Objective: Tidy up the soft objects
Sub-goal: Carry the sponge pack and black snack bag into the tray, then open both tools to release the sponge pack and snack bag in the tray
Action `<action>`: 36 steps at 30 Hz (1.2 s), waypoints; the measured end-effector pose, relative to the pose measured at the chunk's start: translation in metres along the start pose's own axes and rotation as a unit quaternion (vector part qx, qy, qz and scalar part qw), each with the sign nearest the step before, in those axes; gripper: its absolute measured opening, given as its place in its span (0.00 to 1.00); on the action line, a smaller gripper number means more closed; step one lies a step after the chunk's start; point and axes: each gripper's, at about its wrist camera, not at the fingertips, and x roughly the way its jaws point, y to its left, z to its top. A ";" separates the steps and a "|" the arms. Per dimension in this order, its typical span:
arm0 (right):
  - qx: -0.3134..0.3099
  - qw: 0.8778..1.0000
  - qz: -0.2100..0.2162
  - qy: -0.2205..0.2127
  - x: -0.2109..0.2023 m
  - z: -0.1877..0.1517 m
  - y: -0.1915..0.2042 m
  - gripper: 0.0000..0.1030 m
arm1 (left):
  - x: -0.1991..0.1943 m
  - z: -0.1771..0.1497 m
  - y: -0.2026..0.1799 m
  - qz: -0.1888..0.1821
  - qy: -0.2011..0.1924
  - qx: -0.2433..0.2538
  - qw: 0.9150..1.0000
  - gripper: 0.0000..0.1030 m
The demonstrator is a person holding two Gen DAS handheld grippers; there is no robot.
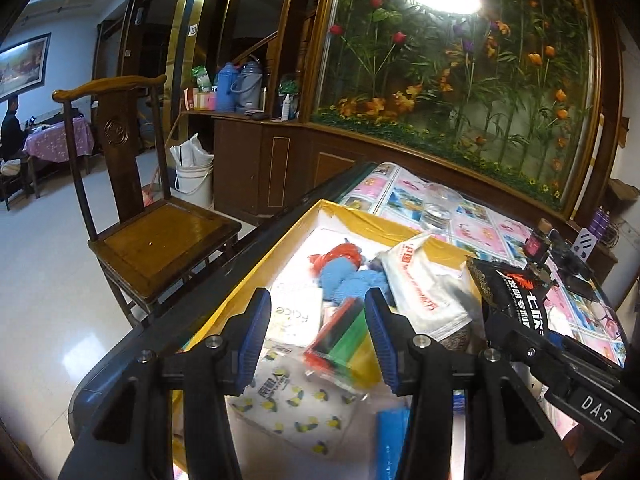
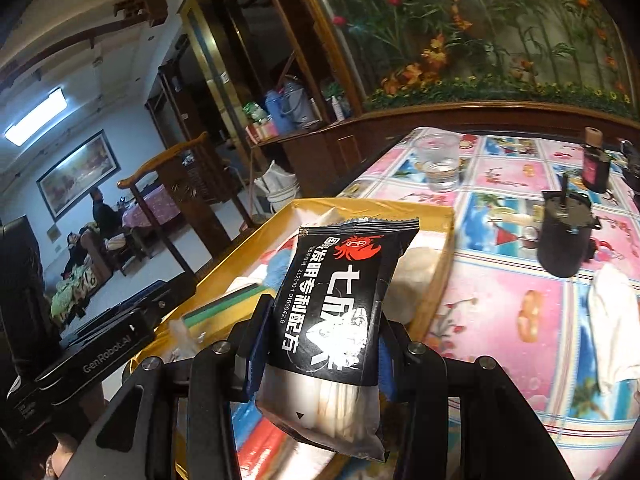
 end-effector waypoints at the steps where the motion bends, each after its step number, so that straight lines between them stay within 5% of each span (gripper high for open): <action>1: -0.004 1.000 0.000 0.003 0.004 0.000 0.004 0.47 | 0.002 0.000 0.003 0.001 0.004 0.000 1.000 0.46; 7: -0.030 0.999 -0.010 0.026 0.023 -0.005 0.020 0.47 | 0.014 -0.007 0.011 -0.009 0.031 -0.010 0.999 0.46; 36: -0.005 0.996 -0.016 0.088 0.058 -0.012 0.016 0.48 | 0.014 -0.009 0.005 0.026 0.024 0.004 0.999 0.47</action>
